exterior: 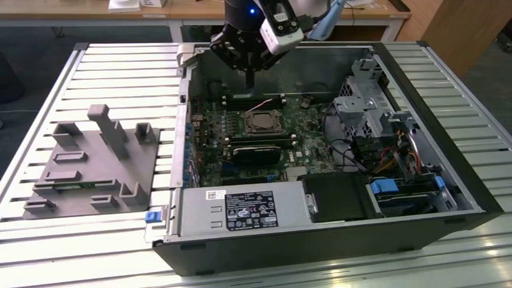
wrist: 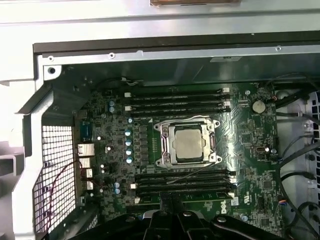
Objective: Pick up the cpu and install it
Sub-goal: 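Install the first cpu locking lever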
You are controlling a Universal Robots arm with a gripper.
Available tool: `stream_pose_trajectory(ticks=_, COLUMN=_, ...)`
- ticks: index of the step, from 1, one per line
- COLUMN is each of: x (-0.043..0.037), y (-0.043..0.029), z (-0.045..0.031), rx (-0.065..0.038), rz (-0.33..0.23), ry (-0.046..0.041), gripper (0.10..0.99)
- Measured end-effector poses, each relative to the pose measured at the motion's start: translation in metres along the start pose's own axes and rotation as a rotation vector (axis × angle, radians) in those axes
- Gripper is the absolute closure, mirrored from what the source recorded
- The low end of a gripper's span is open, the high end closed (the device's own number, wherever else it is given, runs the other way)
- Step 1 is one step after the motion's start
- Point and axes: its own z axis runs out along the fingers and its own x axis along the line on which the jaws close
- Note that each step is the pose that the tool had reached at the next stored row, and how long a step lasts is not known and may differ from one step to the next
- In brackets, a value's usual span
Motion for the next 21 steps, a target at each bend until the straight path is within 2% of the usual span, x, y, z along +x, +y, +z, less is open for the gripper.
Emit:
stream_pose_trajectory(ticks=3, x=-0.0007, y=0.0019, z=0.0034, rx=0.000, rz=0.000, ry=0.0000, gripper=0.980)
stream_pose_trajectory(ticks=8, x=-0.0014, y=0.0033, z=0.0099, rx=-0.007, rz=0.000, ry=0.0007, gripper=0.980)
stream_pose_trajectory(ticks=10, x=-0.0018, y=0.0053, z=0.0113, rx=-0.002, rz=0.000, ry=0.0003, gripper=0.980)
stream_pose_trajectory(ticks=12, x=-0.0023, y=0.0082, z=0.0130, rx=0.008, rz=0.001, ry=-0.0006, gripper=0.980)
stream_pose_trajectory(ticks=17, x=-0.0035, y=0.0109, z=0.0195, rx=0.009, rz=0.001, ry=-0.0008, gripper=0.980)
stream_pose_trajectory(ticks=21, x=-0.0039, y=0.0107, z=0.0244, rx=-0.003, rz=0.001, ry=0.0004, gripper=0.980)
